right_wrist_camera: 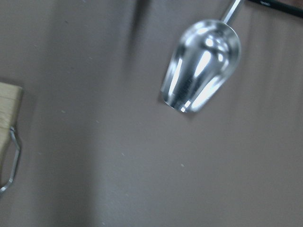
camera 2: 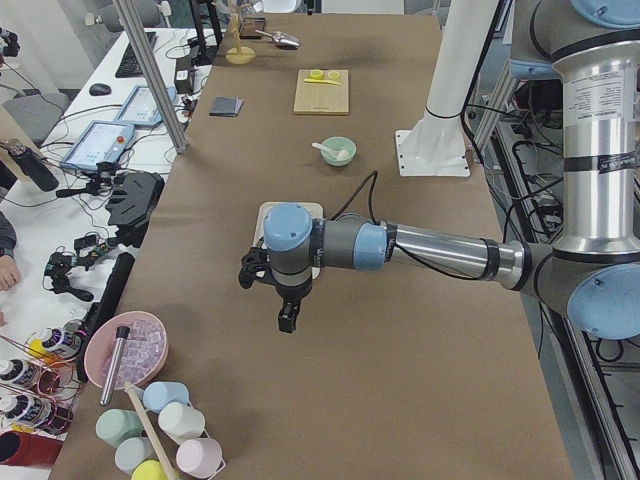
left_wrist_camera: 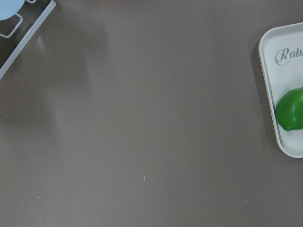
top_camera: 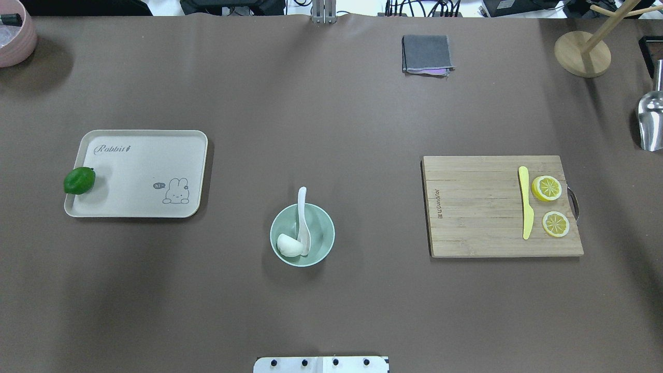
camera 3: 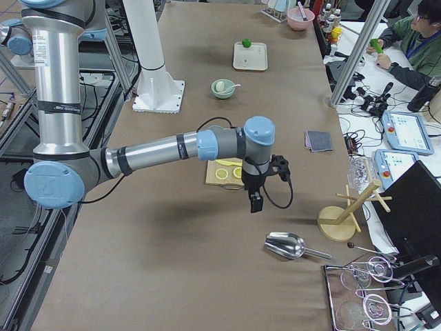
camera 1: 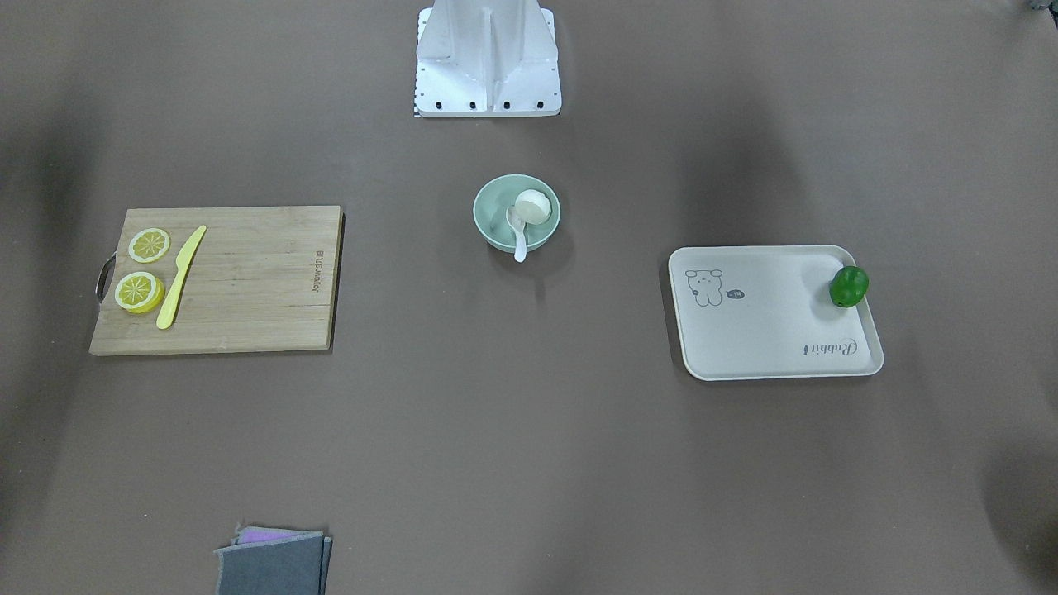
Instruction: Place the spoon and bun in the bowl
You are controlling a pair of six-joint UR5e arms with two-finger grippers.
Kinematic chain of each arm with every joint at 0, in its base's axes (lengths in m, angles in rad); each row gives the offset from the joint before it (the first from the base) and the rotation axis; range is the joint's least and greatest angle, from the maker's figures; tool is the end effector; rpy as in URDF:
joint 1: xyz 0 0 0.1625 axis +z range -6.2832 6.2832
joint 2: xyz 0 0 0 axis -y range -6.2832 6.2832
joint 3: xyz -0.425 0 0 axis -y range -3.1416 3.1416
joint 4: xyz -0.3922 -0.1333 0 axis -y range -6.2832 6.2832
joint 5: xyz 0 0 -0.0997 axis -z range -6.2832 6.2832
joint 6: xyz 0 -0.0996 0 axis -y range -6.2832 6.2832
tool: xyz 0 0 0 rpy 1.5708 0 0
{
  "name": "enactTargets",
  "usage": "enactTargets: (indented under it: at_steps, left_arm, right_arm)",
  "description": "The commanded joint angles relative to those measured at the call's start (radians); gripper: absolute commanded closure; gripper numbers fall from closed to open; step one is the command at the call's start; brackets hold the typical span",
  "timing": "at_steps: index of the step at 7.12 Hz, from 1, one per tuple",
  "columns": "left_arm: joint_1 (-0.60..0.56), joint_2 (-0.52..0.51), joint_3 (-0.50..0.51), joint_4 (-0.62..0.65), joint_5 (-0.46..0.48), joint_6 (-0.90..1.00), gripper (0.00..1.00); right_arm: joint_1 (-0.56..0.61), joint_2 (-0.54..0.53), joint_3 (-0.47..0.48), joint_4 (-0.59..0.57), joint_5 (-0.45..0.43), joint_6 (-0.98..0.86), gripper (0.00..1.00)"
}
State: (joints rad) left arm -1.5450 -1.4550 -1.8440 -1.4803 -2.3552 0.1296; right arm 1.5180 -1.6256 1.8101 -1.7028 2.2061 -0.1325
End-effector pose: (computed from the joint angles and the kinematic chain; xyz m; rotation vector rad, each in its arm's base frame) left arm -0.0515 -0.4439 0.5868 0.1042 0.7808 0.1735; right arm 0.0495 -0.4693 0.5897 0.0761 -0.6337 -0.1956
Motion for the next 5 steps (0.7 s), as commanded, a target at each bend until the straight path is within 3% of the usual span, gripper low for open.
enactTargets:
  at_steps: [1,2,5]
  left_arm:
    - [-0.003,0.010,0.000,-0.002,0.001,-0.005,0.02]
    - [-0.003,0.015,-0.004,-0.003,-0.001,-0.001,0.02]
    - [-0.004,0.013,-0.005,-0.009,0.001,0.001,0.02]
  right_arm:
    - [0.172,-0.094,-0.041,0.002,0.012,-0.075,0.00]
    - [0.224,-0.106,-0.035,0.002,0.014,-0.075,0.00]
    - [0.234,-0.132,-0.031,0.003,0.084,-0.078,0.00]
